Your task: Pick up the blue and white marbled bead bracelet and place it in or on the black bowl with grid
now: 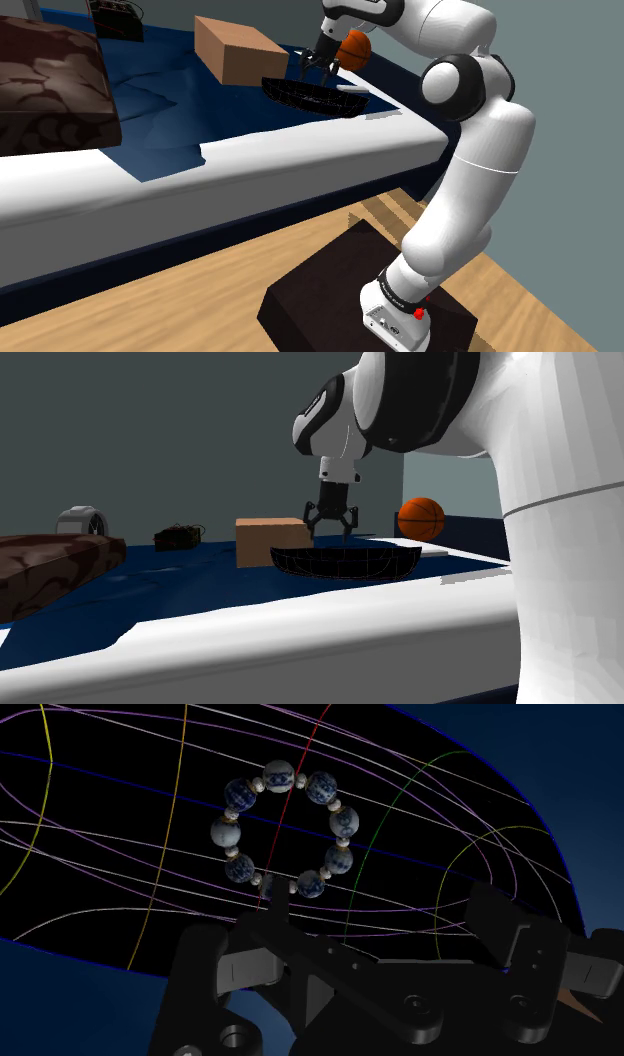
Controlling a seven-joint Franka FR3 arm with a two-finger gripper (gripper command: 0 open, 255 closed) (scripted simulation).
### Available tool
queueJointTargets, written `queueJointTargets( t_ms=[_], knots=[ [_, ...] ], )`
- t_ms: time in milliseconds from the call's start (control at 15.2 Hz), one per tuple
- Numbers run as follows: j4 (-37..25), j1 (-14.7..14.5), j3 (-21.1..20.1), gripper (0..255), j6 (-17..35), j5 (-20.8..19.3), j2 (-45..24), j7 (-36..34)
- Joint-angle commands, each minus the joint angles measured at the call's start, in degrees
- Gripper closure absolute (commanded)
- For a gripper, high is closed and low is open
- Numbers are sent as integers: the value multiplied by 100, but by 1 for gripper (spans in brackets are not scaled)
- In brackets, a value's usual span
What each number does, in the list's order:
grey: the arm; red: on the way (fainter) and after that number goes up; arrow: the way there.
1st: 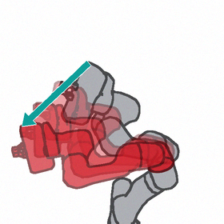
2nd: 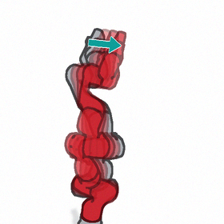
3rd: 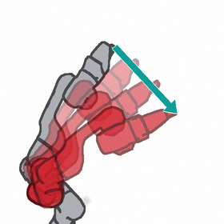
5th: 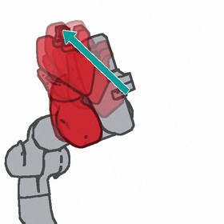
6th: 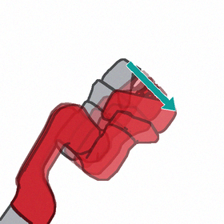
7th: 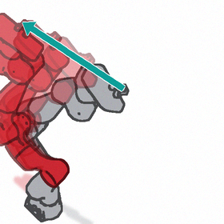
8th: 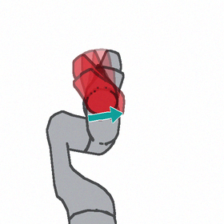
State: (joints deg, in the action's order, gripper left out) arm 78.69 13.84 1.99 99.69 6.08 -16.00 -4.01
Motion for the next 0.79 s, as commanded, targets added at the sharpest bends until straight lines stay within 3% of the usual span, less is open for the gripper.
queueJointTargets(
  t_ms=[0, 198, 726],
  knots=[
    [-218, 12, 5, 0, -201, 0, -17, -5],
    [-927, 49, 17, 0, -798, 7, -132, -21],
    [-926, 49, 17, 0, -796, 6, -131, -21]
  ],
)
